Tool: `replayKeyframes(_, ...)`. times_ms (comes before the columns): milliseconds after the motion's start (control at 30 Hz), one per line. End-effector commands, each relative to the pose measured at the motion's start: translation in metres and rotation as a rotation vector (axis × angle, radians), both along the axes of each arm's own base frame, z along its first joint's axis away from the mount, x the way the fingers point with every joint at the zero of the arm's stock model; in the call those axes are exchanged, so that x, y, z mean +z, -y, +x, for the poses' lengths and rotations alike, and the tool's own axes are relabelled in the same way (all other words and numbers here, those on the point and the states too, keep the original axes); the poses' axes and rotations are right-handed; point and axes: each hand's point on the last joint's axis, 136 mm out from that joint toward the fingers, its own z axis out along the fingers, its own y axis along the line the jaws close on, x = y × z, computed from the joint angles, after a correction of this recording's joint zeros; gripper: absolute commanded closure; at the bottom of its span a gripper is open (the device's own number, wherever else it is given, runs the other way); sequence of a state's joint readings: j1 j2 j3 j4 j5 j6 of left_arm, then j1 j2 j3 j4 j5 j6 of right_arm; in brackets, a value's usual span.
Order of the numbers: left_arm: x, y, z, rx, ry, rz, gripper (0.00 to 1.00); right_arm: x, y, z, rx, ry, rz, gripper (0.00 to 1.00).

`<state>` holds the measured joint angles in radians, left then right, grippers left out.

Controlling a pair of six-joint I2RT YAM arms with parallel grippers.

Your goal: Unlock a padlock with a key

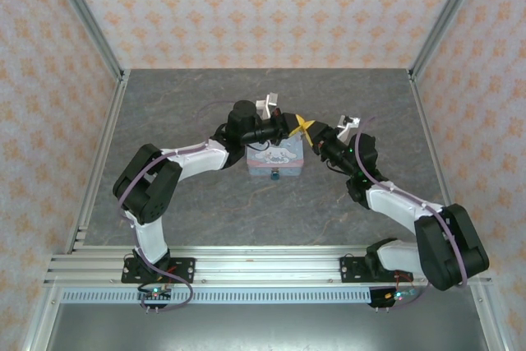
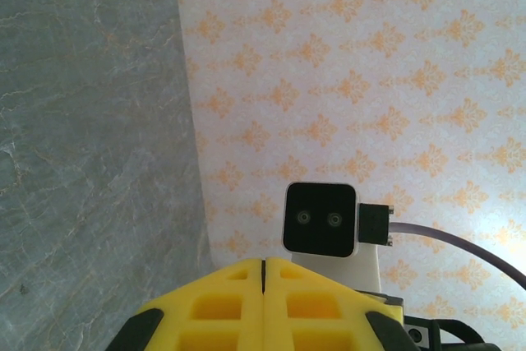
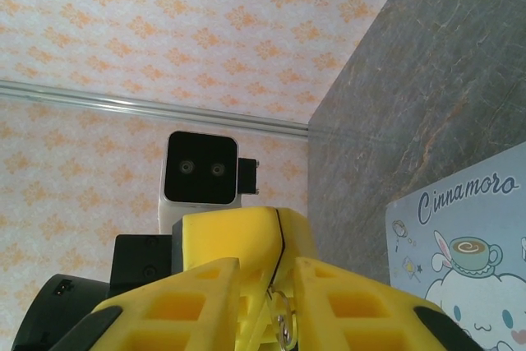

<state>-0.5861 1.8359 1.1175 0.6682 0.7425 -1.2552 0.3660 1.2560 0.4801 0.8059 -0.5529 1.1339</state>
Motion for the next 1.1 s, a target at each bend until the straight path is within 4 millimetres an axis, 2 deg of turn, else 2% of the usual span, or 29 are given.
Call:
replayKeyframes(0, 0.015, 0.001, -0.002, -0.009, 0.052, -0.037, 1.0, 0.011, -0.005, 0.0, 0.013, 0.04, 0.031, 0.76)
replayKeyframes(233, 0.014, 0.001, 0.0, 0.0, 0.045, -0.044, 1.0, 0.008, -0.005, -0.005, 0.023, 0.04, 0.046, 0.83)
replayKeyframes(433, 0.015, 0.002, 0.001, 0.0, 0.04, -0.054, 1.0, 0.006, -0.006, -0.009, 0.036, 0.042, 0.049, 0.84)
replayKeyframes(700, 0.012, 0.002, 0.0, 0.0, 0.035, -0.048, 1.0, 0.011, -0.006, -0.004, 0.027, 0.049, 0.051, 0.88)
replayKeyframes(900, 0.011, 0.001, 0.0, 0.005, 0.035, -0.047, 1.0, 0.016, -0.009, -0.003, 0.042, 0.056, 0.056, 1.0)
replayKeyframes(1067, 0.013, 0.002, -0.001, 0.001, 0.041, -0.052, 1.0, 0.012, -0.009, -0.004, 0.04, 0.053, 0.05, 1.0)
